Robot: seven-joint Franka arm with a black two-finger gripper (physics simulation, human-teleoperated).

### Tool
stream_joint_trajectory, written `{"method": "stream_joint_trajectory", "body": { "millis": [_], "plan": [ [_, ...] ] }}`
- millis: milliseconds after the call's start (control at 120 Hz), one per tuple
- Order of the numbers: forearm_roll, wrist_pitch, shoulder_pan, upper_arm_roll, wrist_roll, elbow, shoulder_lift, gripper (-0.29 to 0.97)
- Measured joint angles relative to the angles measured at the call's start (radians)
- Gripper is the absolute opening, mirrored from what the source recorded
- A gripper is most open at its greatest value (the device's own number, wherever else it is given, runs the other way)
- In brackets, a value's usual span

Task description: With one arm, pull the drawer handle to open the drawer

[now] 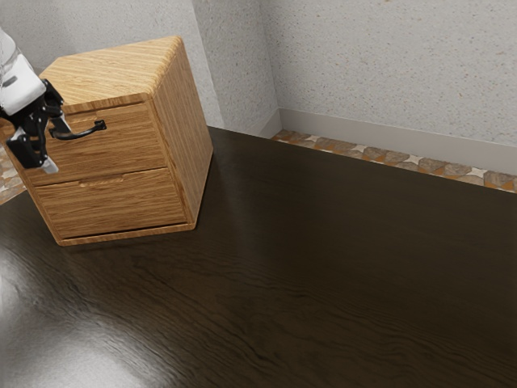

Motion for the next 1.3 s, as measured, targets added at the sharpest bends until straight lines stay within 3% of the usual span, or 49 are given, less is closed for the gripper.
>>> {"method": "stream_joint_trajectory", "body": {
  "millis": [667,858,1042,1300],
  "plan": [
    [-0.077,0.009,0.100,0.012,-0.034,0.133,0.166,0.68],
    [-0.102,0.010,0.085,0.004,-0.039,0.161,0.185,0.68],
    [-0.116,0.014,0.047,0.001,-0.042,0.174,0.204,0.59],
    [-0.131,0.020,0.085,0.001,-0.044,0.195,0.224,0.52]
  ]
}}
